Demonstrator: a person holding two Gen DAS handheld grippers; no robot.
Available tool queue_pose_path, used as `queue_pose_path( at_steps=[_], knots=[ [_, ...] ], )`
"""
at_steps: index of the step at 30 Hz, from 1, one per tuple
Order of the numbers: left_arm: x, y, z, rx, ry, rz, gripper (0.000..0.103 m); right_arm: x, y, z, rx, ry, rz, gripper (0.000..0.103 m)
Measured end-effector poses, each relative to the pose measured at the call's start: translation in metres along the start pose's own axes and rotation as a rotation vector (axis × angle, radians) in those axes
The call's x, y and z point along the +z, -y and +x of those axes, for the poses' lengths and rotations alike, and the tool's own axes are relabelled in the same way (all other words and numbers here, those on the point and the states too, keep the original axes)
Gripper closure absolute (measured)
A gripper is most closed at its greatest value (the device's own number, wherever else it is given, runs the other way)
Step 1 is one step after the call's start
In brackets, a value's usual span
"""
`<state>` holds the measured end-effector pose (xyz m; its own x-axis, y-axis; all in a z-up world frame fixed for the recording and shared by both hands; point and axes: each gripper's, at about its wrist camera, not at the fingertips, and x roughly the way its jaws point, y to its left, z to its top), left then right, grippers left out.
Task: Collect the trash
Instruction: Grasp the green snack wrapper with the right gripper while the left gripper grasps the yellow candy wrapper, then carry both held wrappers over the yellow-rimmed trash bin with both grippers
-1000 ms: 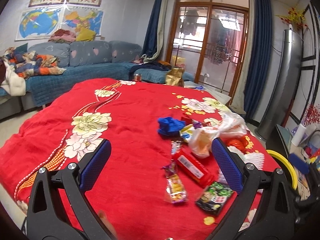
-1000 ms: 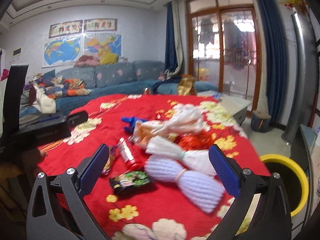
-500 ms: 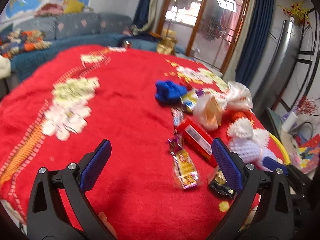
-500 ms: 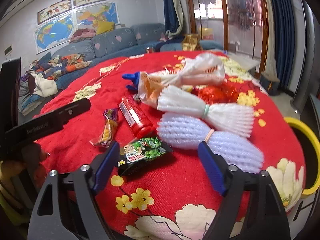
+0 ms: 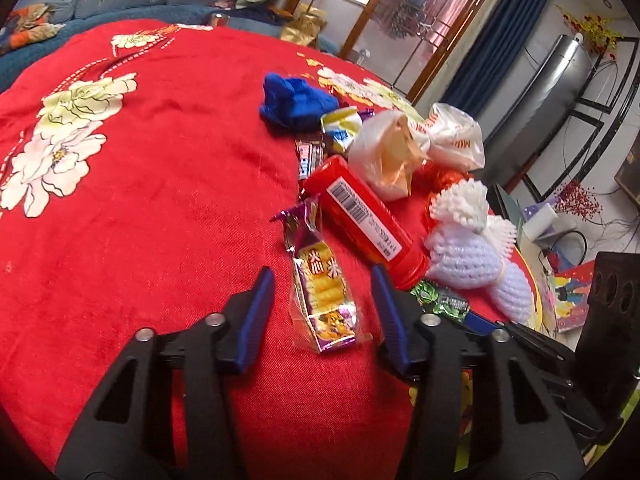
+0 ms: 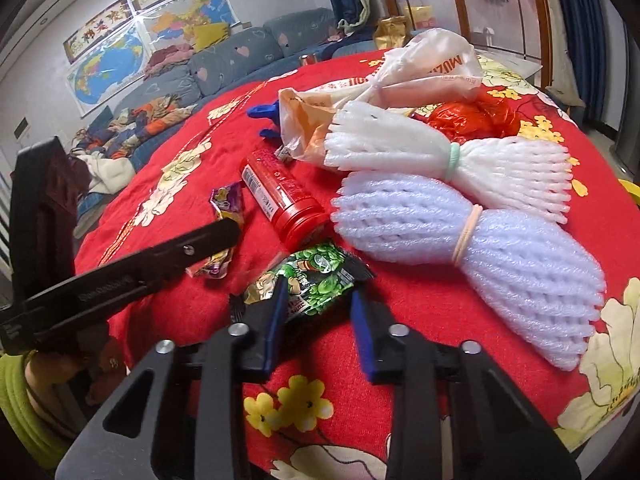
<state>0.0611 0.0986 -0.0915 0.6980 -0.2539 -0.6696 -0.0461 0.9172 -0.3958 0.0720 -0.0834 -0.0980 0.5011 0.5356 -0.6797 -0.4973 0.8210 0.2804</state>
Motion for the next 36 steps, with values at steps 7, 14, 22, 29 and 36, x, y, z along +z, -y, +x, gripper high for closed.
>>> queue_pose_path(
  at_steps=[7, 14, 22, 29, 36],
  knots=[
    [-0.002, 0.004, -0.001, 0.041, -0.023, 0.038, 0.08, -0.002, -0.001, -0.012, 0.025, 0.025, -0.018, 0.089],
    [0.001, 0.006, -0.012, 0.056, -0.016, 0.065, 0.085, 0.002, -0.006, -0.028, 0.032, 0.069, -0.05, 0.094],
    [0.015, 0.016, -0.043, 0.05, 0.081, 0.077, 0.086, 0.01, -0.004, -0.049, 0.027, 0.136, -0.067, 0.096],
    [0.018, 0.046, -0.049, 0.01, 0.107, 0.127, 0.086, 0.021, 0.008, -0.07, -0.004, 0.209, -0.052, 0.096],
    [0.024, 0.073, -0.05, -0.028, 0.124, 0.168, 0.086, 0.03, 0.028, -0.09, -0.037, 0.268, -0.015, 0.096]
  ],
)
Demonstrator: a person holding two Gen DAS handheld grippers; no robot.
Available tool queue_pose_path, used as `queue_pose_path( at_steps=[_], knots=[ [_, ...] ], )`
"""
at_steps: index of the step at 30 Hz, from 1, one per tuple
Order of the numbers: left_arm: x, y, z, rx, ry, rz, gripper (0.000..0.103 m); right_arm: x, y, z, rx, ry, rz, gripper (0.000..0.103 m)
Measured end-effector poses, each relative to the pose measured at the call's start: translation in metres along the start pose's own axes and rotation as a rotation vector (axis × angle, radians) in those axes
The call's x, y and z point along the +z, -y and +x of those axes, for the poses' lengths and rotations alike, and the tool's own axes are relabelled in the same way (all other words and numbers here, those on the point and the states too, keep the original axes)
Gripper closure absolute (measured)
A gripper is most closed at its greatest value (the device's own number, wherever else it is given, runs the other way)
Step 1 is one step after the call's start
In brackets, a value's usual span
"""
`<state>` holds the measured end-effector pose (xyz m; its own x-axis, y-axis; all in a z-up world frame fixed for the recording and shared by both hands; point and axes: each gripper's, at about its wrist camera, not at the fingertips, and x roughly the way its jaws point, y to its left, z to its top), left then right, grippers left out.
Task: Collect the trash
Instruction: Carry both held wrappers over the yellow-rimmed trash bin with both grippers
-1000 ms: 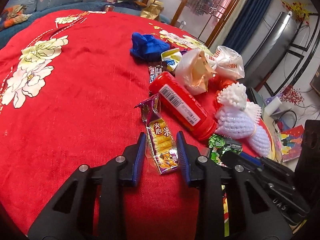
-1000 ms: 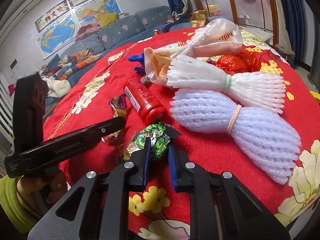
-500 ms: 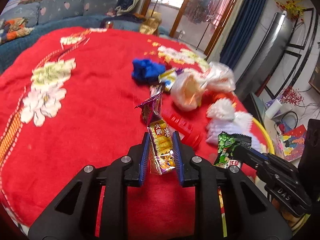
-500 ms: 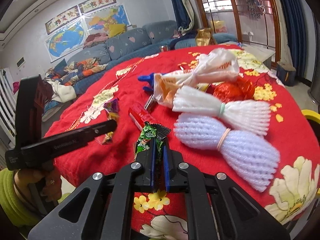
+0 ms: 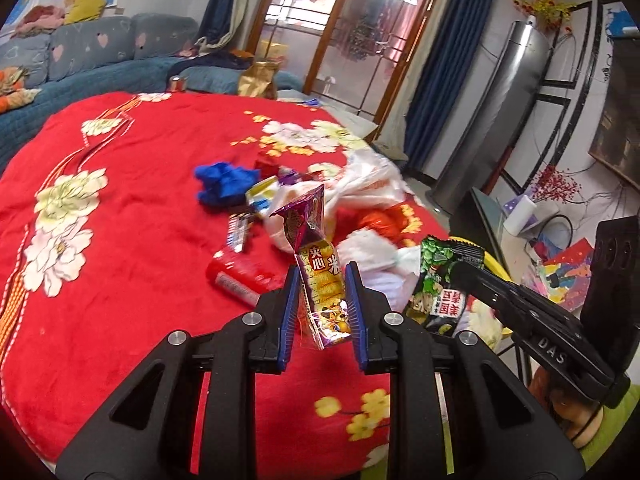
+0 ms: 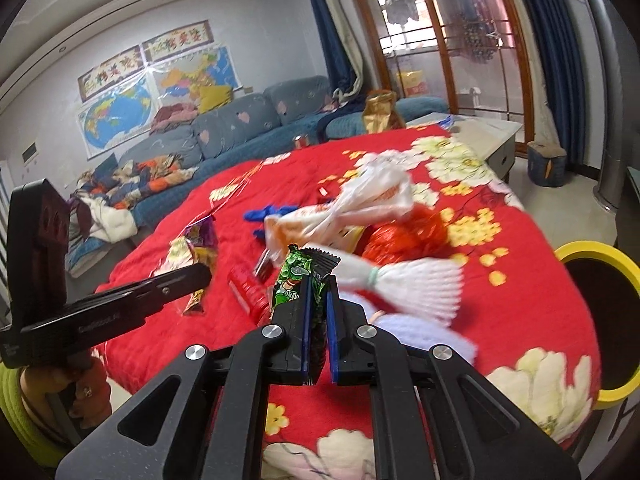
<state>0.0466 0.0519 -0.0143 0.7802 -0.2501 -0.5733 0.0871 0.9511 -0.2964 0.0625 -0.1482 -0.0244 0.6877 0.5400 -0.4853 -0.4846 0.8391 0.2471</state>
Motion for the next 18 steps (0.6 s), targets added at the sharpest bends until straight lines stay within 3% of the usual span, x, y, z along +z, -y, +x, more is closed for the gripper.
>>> queue_pose_path(
  at_steps=[18],
  knots=[
    [0.018, 0.065, 0.023, -0.088, 0.007, 0.105, 0.086, 0.021, 0.068, -0.039, -0.126, 0.111, 0.125, 0.096]
  ],
)
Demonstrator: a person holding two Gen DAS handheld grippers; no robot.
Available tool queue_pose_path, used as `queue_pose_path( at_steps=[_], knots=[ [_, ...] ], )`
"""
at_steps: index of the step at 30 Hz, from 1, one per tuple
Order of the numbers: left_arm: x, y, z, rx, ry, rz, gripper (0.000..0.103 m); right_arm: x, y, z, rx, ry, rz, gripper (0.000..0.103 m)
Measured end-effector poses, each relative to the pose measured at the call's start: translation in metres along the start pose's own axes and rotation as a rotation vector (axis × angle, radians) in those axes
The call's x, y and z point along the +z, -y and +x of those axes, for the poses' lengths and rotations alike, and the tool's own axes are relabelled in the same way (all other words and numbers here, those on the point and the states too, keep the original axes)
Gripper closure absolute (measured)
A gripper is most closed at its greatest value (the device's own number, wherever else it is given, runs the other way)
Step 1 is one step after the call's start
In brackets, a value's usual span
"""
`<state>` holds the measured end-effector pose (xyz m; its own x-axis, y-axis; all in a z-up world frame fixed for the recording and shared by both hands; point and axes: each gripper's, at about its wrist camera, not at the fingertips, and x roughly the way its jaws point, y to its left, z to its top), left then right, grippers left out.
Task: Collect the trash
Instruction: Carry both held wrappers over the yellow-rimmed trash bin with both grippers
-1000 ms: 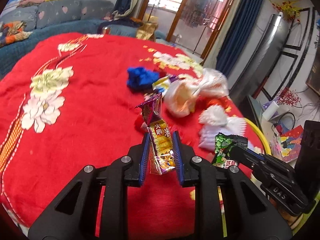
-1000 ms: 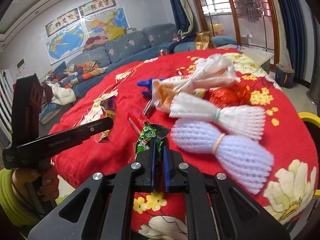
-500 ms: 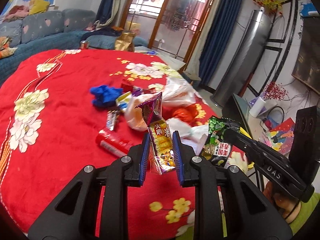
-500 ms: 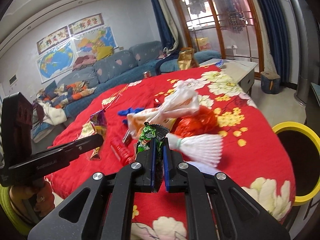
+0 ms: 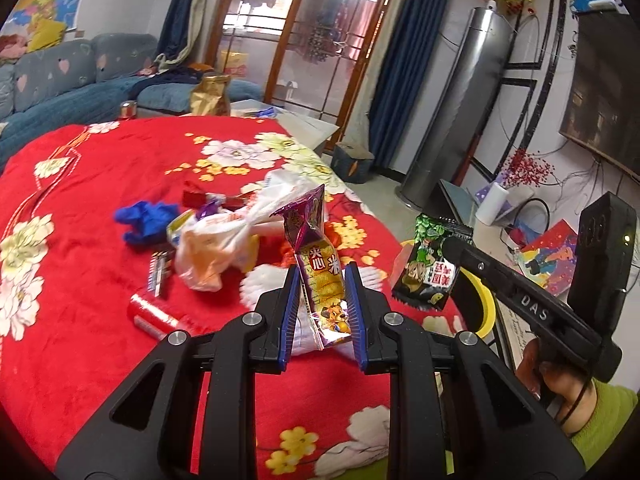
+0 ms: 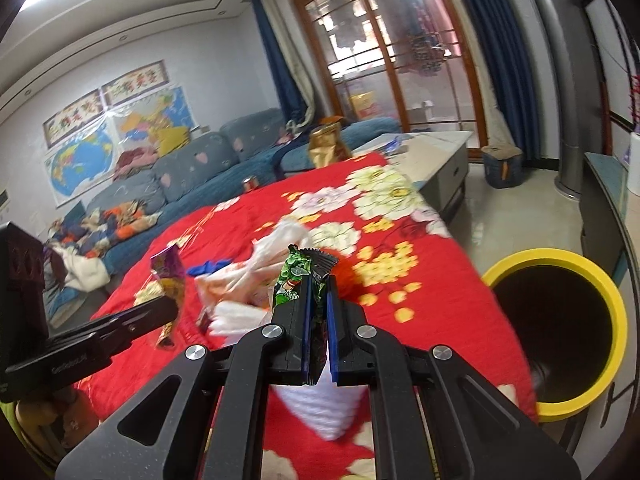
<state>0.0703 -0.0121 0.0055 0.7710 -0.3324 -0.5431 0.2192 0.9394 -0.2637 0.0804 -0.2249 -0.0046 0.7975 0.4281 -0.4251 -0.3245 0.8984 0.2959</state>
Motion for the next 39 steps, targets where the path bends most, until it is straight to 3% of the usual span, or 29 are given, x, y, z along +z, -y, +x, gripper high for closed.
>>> queue_pose_path(
  at_steps=[28, 39],
  knots=[
    [0.013, 0.09, 0.067, -0.144, -0.061, 0.14, 0.086, 0.016, 0.122, -0.024, -0.264, 0.103, 0.176, 0.096],
    [0.012, 0.128, 0.105, -0.218, -0.098, 0.17, 0.086, 0.004, 0.177, -0.026, -0.367, 0.064, 0.243, 0.096]
  ],
)
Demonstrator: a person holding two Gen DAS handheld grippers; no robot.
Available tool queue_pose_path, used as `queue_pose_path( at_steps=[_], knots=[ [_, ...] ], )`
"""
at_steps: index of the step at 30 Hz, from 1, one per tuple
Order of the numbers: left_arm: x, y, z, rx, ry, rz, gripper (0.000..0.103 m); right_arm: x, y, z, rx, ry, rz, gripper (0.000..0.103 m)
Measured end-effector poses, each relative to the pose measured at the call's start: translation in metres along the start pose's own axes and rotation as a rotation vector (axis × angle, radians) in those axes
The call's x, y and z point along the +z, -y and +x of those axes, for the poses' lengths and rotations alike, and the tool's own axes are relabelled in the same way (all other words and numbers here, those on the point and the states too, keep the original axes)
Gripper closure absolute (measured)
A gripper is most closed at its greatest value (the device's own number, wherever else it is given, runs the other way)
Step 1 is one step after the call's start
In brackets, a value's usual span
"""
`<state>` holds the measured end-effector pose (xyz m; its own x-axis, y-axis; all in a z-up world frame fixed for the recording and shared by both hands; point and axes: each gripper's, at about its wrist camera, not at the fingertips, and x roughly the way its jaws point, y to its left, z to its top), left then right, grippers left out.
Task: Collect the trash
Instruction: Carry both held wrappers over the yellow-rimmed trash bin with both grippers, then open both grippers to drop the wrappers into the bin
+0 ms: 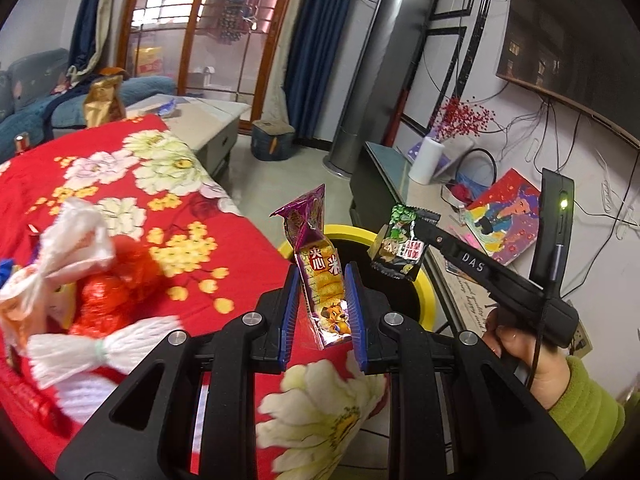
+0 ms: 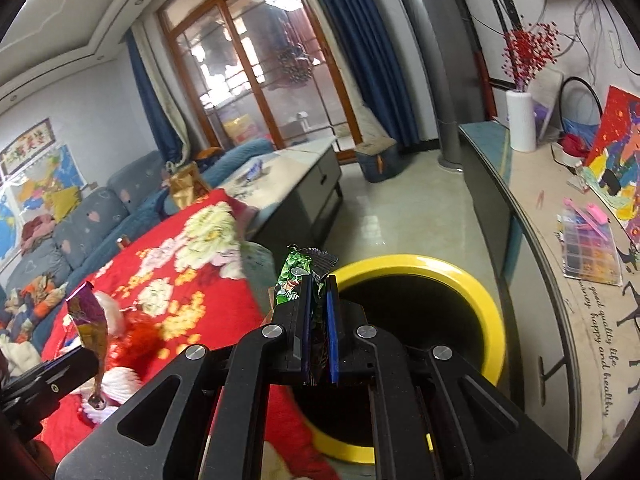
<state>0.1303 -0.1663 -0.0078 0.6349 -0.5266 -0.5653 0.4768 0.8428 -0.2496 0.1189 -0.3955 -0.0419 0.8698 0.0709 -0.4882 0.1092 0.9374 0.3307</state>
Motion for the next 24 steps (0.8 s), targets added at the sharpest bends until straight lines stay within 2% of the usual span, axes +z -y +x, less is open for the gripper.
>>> queue_pose_path(
  at_steps=[10, 20, 22, 24],
  knots=[
    [0.001, 0.019, 0.048, -0.058, -0.056, 0.025, 0.086, -0.008, 0.038, 0.018, -0.066, -0.054, 0.052, 0.096],
    [-0.008, 0.021, 0.097, -0.072, -0.142, 0.005, 0.084, -0.016, 0.064, 0.034, -0.07, -0.124, 0.091, 0.093],
    [-0.009, 0.019, 0.104, -0.054, -0.153, -0.003, 0.074, -0.017, 0.065, 0.037, -0.073, -0.134, 0.097, 0.075],
    [-0.01, 0.016, 0.103, -0.044, -0.142, -0.019, 0.061, -0.019, 0.068, 0.038, -0.082, -0.137, 0.109, 0.064]
  ],
)
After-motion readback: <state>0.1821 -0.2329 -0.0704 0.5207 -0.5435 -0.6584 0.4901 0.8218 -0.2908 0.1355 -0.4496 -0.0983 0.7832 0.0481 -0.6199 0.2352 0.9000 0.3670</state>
